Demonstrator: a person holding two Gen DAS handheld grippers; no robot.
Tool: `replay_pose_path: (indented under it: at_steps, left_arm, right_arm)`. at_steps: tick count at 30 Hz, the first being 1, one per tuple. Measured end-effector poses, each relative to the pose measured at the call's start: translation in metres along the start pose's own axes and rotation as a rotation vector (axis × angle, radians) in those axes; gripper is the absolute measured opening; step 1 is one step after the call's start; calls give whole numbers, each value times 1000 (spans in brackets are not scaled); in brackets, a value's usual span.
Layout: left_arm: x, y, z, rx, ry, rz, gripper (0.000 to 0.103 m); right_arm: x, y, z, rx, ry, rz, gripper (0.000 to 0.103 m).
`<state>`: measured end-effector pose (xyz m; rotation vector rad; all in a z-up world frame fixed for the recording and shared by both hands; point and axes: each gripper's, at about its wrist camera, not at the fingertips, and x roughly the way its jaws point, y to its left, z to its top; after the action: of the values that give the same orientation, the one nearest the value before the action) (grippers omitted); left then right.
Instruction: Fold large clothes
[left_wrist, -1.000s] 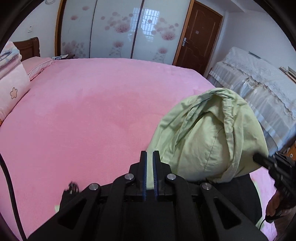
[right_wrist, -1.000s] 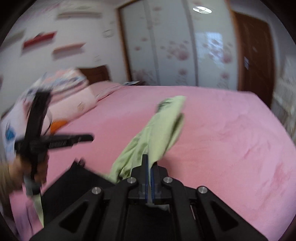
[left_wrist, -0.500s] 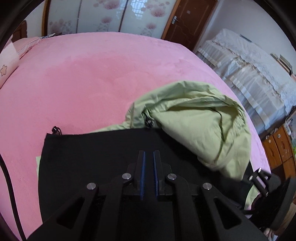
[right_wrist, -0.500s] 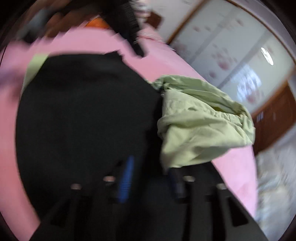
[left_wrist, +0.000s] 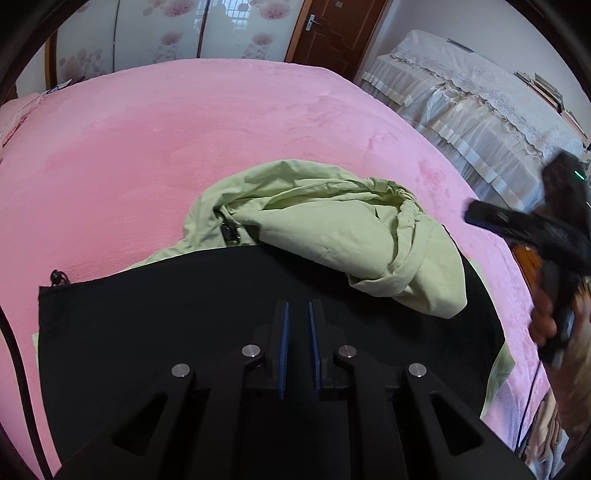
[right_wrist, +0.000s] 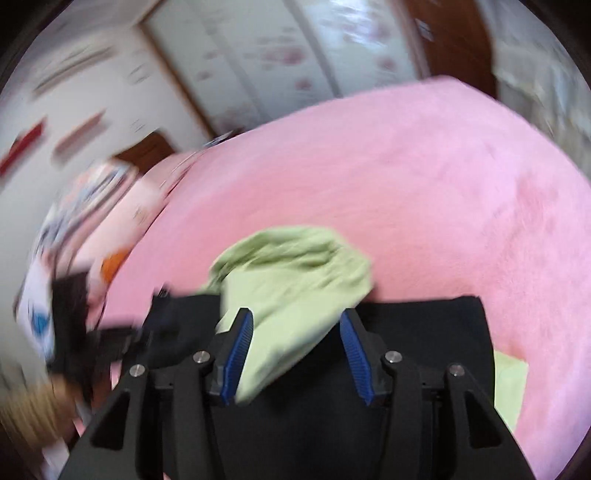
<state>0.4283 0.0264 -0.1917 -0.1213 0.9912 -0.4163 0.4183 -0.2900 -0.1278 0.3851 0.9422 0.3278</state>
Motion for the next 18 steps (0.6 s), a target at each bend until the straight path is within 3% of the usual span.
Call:
replay_pose_path:
  at_steps: [7,9,10,11,14,18]
  left_arm:
    - [11,-5,13,13,2,7,9]
    - [8,-3,17,2,-5,5,9]
    - [5,-1,19,-4,-12,5,9]
    - [2,0,21,-7,-19,11,9]
    - [-15,5,26,-22,-56,23,9]
    - [-55,20,26,-75,-129,43,9]
  right_arm:
    - [79,-54,29,205,161,21,50]
    - [93,-56,30,253,177,80,49]
    - [95,-52,30,262,182,121,45]
    - [97,-46,32,242,171,120,27]
    - [80,3,41,0,73,35,18]
    - [25,100,24,-405,-131,71,16]
